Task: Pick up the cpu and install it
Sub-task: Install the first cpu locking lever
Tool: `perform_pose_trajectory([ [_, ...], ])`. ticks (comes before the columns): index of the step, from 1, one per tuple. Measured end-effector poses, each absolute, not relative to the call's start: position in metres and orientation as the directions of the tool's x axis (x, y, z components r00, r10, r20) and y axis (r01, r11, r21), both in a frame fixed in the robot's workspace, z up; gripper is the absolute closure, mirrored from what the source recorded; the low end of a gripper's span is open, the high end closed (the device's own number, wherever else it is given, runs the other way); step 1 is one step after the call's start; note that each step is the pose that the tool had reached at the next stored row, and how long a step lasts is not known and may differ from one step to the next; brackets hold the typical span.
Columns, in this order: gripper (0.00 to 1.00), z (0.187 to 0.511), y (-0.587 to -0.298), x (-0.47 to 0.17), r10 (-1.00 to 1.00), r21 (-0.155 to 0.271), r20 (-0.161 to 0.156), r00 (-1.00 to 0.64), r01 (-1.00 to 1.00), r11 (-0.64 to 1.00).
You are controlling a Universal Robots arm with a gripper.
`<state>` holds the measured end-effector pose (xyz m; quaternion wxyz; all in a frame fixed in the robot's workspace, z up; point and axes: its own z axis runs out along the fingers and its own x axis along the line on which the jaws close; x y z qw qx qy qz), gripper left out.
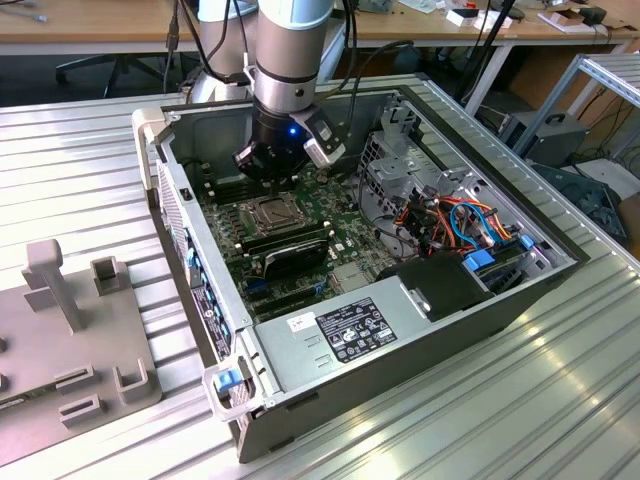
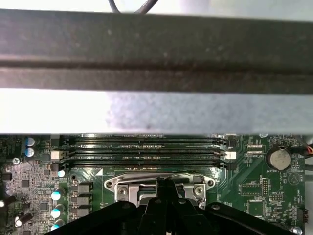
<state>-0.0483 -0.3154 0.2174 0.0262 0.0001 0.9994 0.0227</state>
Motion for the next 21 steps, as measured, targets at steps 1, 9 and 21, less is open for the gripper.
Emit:
perform_pose_trajectory([
  [1,0.89,0.218,-0.315,-0.048,0.001,0.045,-0.052,-0.999,-0.001,0.999],
  [9,0.89,0.225,-0.319,-0.048,0.001,0.046,-0.053,-0.999,-0.001,0.999],
  [21,0.89,0.225,-0.344,-0.048,0.001,0.045,-0.053,-0.999,-0.001,0.999],
])
